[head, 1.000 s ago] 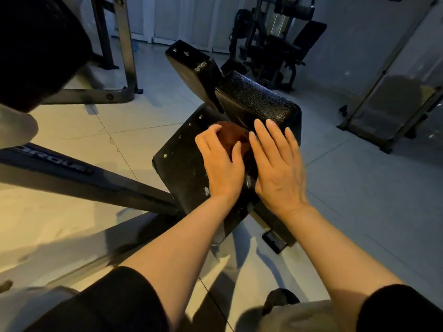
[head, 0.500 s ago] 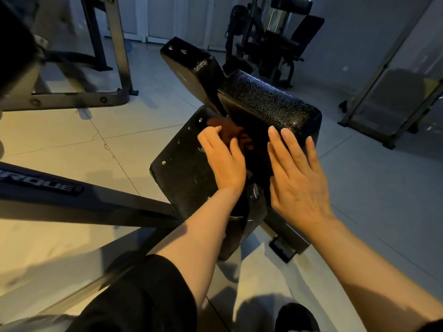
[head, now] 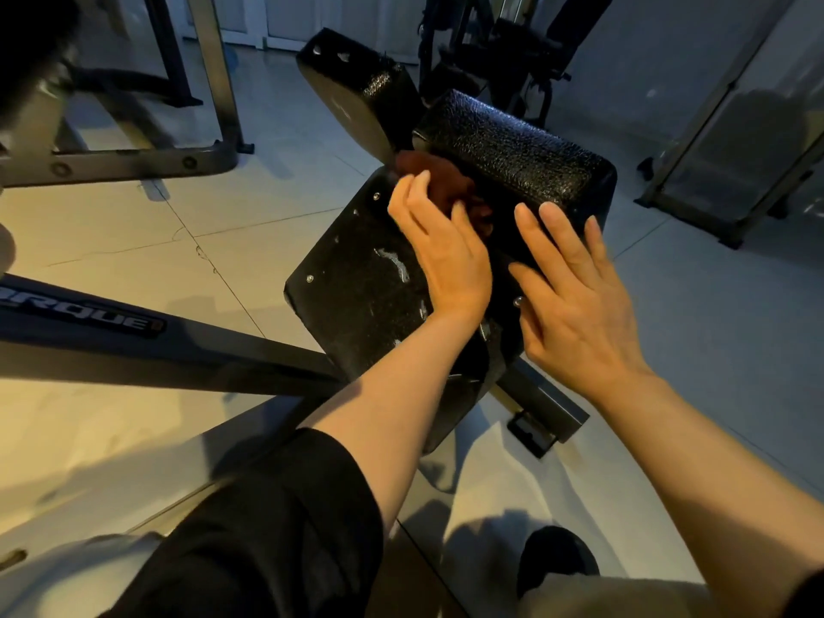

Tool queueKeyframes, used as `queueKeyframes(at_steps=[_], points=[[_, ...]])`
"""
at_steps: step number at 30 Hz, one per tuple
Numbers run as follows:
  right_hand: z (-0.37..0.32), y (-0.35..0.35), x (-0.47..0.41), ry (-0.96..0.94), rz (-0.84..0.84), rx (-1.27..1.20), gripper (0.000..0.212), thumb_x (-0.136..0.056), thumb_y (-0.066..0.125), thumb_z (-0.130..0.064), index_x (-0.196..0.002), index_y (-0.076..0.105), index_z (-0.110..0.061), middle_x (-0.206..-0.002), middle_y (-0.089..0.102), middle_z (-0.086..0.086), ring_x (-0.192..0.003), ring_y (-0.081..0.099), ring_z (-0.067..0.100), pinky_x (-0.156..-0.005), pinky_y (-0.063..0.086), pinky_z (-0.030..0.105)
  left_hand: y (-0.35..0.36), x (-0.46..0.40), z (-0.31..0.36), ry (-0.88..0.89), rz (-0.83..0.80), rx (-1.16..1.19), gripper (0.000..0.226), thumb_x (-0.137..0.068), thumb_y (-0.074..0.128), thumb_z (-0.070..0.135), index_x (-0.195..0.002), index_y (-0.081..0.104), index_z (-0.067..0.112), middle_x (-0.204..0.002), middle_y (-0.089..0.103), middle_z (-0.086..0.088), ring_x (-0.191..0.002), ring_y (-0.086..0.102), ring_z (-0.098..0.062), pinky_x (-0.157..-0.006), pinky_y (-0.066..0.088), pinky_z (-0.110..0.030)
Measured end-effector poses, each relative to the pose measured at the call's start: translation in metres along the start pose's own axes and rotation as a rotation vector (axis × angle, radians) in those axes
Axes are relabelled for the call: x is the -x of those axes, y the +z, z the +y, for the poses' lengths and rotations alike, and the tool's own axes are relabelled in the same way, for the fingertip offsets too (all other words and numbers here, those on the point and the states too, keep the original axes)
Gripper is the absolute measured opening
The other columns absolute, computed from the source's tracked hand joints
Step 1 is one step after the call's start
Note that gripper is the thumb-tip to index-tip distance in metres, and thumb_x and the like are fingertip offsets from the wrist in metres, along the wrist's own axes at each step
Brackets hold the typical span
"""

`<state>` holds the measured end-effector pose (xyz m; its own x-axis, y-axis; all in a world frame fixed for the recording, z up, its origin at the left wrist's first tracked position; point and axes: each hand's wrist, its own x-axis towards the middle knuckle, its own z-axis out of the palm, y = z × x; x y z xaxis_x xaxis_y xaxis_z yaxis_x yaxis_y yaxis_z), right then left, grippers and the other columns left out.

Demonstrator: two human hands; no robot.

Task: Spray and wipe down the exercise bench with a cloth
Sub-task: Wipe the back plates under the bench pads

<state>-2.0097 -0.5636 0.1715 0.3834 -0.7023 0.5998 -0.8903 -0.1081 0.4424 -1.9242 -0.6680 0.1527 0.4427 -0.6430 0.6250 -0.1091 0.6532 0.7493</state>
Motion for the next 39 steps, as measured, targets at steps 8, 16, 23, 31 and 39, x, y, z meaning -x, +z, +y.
queueKeyframes(at_steps=[8,16,23,31,39], points=[[0.000,0.001,0.000,0.007,0.005,-0.002,0.023,-0.081,0.063,-0.007,-0.103,0.069,0.000,-0.154,0.032,0.017,-0.147,0.013,0.030,-0.120,0.010,0.054,-0.005,-0.024,-0.013,0.083,-0.194,-0.081,0.029,-0.079,0.056,-0.007,-0.106,0.045,-0.002,-0.113,0.044,-0.019,-0.099,0.049,-0.026,-0.086,0.050,-0.041],[-0.003,-0.008,0.001,0.028,-0.017,-0.082,0.020,-0.079,0.065,-0.006,-0.097,0.071,-0.002,-0.152,0.036,0.017,-0.148,0.015,0.029,-0.121,0.009,0.052,-0.014,-0.010,-0.004,-0.126,-0.021,-0.014,0.033,-0.088,0.060,0.003,-0.117,0.046,-0.004,-0.124,0.040,-0.019,-0.110,0.044,-0.018,-0.098,0.036,-0.011],[-0.003,-0.007,0.002,0.019,-0.032,-0.106,0.022,-0.074,0.067,-0.006,-0.096,0.072,-0.002,-0.150,0.039,0.018,-0.147,0.016,0.029,-0.120,0.011,0.052,-0.009,0.015,0.001,0.028,-0.243,0.025,0.032,-0.084,0.060,-0.002,-0.115,0.050,-0.002,-0.117,0.047,-0.014,-0.107,0.047,-0.016,-0.096,0.039,-0.015],[0.005,-0.010,0.004,-0.014,0.131,-0.175,0.015,-0.085,0.057,-0.001,-0.091,0.070,0.002,-0.137,0.053,0.023,-0.140,0.034,0.035,-0.113,0.031,0.055,-0.014,0.013,0.001,-0.132,-0.038,0.011,0.034,-0.084,0.057,-0.005,-0.117,0.047,-0.006,-0.122,0.043,-0.022,-0.108,0.041,-0.014,-0.096,0.027,-0.002],[0.006,-0.006,0.017,0.009,0.195,-0.080,0.021,-0.093,0.054,-0.007,-0.102,0.069,0.005,-0.141,0.048,0.022,-0.137,0.036,0.035,-0.107,0.040,0.048,-0.004,0.059,0.010,0.077,-0.411,0.010,0.030,-0.088,0.059,0.000,-0.116,0.049,-0.002,-0.119,0.045,-0.017,-0.104,0.051,-0.024,-0.093,0.046,-0.034]])
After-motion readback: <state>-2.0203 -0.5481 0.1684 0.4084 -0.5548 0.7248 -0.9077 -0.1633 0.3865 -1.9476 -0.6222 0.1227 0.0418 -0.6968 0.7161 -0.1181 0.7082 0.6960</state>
